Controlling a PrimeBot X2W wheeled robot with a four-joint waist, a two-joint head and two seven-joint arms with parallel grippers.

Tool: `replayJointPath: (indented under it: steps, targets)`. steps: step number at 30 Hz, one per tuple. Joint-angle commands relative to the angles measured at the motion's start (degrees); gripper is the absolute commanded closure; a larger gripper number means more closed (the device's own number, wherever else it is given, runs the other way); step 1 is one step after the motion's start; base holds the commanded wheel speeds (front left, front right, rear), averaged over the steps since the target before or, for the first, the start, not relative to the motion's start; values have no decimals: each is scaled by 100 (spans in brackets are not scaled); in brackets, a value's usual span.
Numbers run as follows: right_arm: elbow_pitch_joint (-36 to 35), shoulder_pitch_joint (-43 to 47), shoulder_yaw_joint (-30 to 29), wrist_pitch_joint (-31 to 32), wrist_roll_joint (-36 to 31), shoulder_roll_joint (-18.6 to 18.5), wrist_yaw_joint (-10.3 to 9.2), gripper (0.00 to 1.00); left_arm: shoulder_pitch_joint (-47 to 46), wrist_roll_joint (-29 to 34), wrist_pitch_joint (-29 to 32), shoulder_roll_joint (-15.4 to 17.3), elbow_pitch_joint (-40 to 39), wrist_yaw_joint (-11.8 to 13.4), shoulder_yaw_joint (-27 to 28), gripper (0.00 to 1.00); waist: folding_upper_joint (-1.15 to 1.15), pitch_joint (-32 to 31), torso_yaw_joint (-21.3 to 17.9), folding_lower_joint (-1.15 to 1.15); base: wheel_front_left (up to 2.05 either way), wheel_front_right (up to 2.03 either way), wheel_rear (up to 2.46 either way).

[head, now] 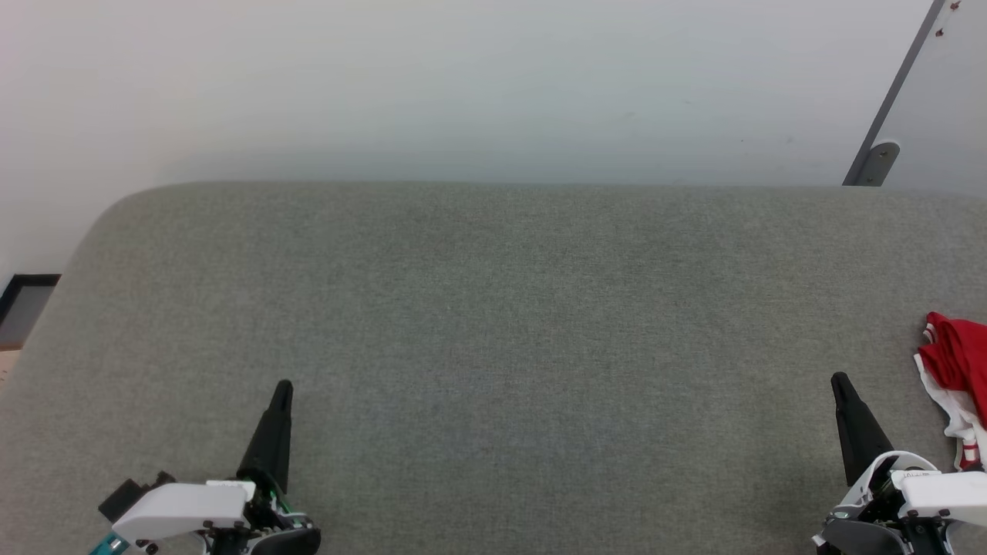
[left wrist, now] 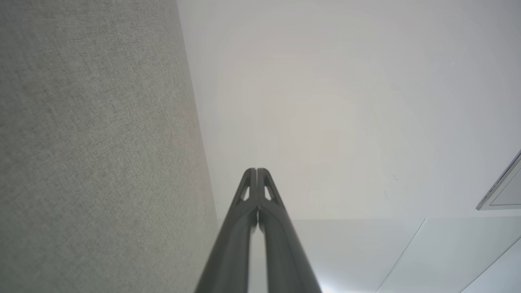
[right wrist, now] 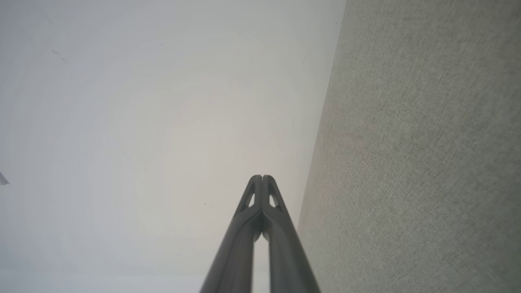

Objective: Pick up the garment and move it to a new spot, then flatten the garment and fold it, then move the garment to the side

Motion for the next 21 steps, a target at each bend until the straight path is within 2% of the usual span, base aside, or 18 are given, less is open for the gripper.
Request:
replayJointPath:
  steps: [1, 21]
  targets:
    - [-10, -14, 0, 12, 22, 17, -6, 100, -54, -18, 16, 5, 4, -30, 7, 100, 0, 0, 0, 0, 0, 0, 0]
    - [-10, -14, 1, 11, 23, 17, -6, 100, -54, -19, 15, 5, 4, -31, 5, 100, 0, 0, 0, 0, 0, 0, 0]
